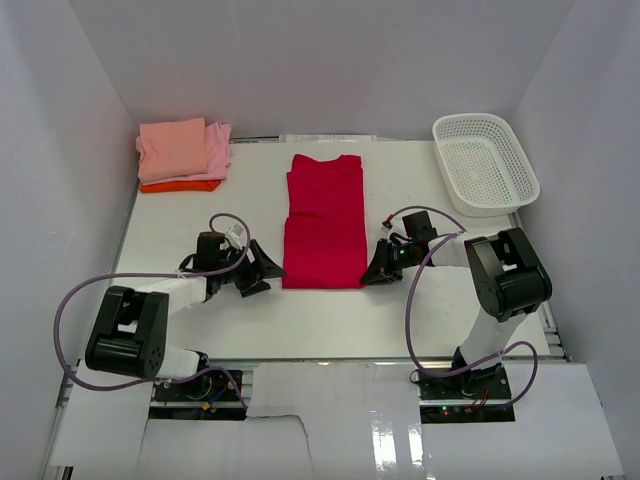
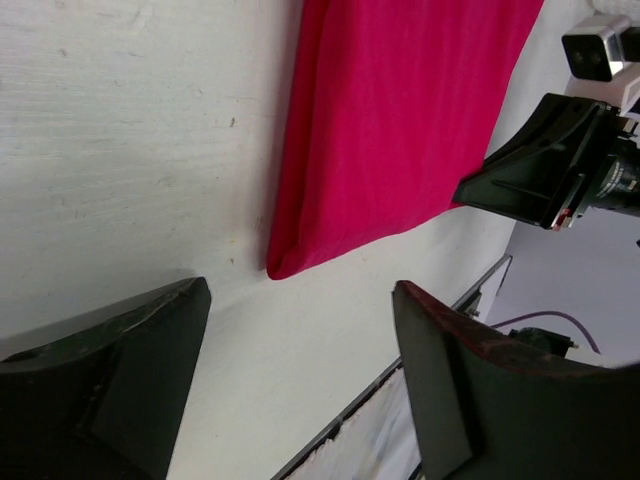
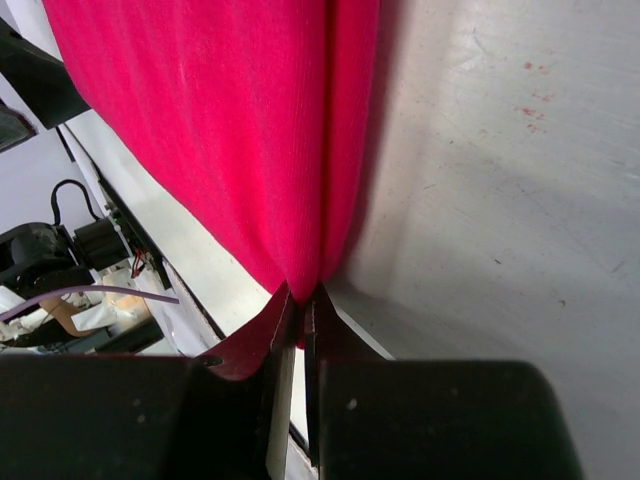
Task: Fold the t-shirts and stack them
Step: Grab one side of the 2/3 rectangular tshirt with both arms
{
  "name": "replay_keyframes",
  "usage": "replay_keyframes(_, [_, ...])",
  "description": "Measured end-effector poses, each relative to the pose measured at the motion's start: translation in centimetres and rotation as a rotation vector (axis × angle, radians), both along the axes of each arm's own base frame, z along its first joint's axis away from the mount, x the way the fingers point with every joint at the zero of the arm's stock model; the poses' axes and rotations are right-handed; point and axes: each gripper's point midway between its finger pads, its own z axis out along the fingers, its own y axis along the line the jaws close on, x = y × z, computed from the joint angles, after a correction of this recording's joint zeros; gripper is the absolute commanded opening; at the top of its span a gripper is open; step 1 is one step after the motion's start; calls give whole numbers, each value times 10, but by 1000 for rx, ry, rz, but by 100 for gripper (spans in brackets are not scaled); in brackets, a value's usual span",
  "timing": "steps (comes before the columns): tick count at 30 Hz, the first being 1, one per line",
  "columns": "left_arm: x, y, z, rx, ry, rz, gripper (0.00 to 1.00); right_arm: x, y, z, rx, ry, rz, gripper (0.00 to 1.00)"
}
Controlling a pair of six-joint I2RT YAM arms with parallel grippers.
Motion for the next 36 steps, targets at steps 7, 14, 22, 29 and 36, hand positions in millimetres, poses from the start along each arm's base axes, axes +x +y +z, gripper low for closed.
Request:
replay_keyframes(7, [3,-5,-8,-32,19,-15,63,0,0,0,0,0,0,8])
replay_keyframes(14, [4,-4,-10,-29,16,-15,68,0,0,0,0,0,0,8])
replay_keyframes(22, [6,-18,-8,-36,0,-56,71,0,0,0,0,0,0,8])
replay_keyframes(29, [7,-24,-12,-30,12,-70,56,0,0,0,0,0,1,8])
replay_keyframes(36, [1,-27,-26,-9,50,-85,24,0,1,0,0,0,1,8])
